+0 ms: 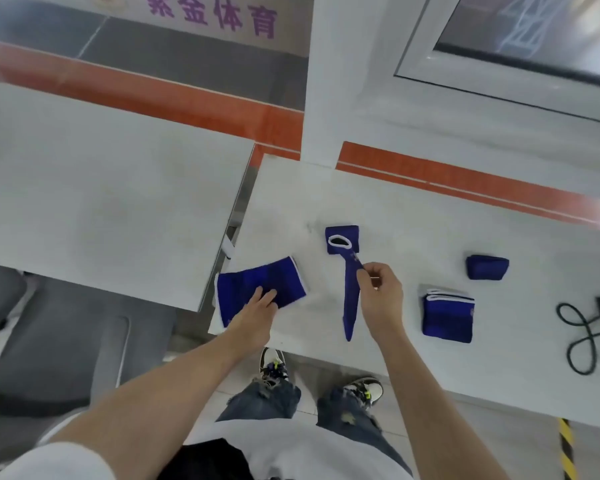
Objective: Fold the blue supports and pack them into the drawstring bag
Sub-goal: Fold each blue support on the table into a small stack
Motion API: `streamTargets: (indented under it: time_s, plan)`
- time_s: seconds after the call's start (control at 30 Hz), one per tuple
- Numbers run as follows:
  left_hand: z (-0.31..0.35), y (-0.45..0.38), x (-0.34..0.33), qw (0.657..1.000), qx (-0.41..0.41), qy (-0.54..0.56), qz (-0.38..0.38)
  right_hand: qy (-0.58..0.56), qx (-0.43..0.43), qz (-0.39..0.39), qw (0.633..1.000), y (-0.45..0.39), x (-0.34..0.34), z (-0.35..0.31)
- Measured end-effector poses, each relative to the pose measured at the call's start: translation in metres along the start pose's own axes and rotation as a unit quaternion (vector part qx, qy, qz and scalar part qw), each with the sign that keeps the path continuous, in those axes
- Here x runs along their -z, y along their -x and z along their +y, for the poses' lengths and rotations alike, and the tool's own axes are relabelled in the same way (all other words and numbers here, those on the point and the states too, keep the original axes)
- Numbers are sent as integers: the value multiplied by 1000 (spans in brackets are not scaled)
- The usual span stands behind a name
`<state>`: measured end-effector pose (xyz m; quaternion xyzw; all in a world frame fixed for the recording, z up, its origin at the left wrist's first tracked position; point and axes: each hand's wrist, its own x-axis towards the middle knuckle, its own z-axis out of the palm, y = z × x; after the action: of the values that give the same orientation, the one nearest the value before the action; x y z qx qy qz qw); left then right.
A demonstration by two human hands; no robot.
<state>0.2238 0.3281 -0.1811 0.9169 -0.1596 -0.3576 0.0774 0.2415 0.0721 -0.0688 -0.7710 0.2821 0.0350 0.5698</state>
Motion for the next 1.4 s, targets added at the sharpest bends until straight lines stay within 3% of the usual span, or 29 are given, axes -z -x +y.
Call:
streamTargets:
  time_s: [0.2, 0.33, 0.4, 0.47, 0.63, 0.77, 0.83, 0.87, 0.93, 1.0, 1.13, 1.23, 1.4]
  plan:
    - [-4, 9, 22, 991, -63, 111, 44, 32, 11, 0, 999, 15, -3, 5]
    - [8, 1, 24, 991, 19, 34, 132, 51, 30, -6, 998, 22, -10, 10]
    - [17, 0, 19, 994, 61, -19, 85, 55, 32, -10, 998, 23, -12, 12]
    - [22, -1, 11, 996, 54, -51, 41, 54, 30, -8, 998, 24, -14, 13]
    - [22, -5, 3, 995, -47, -81, 34, 55, 32, 6, 998, 22, -11, 14]
    - [23, -9, 14, 994, -70, -67, 46, 37, 26, 12, 999, 22, -7, 16]
    - [32, -8, 25, 996, -72, 0, 62, 24, 15, 11, 1000, 22, -7, 19]
    - [38, -5, 32, 990, -61, 94, 89, 16, 5, 7, 1000, 22, -8, 20]
    - [53, 3, 44, 930, -25, 339, 138, 11, -11, -6, 1000, 22, -10, 22]
    - [66, 14, 50, 828, -21, 542, 142, 29, -6, -30, 999, 25, -14, 19]
    - [80, 27, 53, 661, -22, 744, 96, 73, 49, -83, 993, 38, -30, 12]
    - [81, 32, 59, 622, -25, 779, 75, 82, 81, -125, 985, 40, -40, 11]
    - [75, 40, 63, 627, -17, 772, 100, 107, 128, -172, 971, 36, -47, 8]
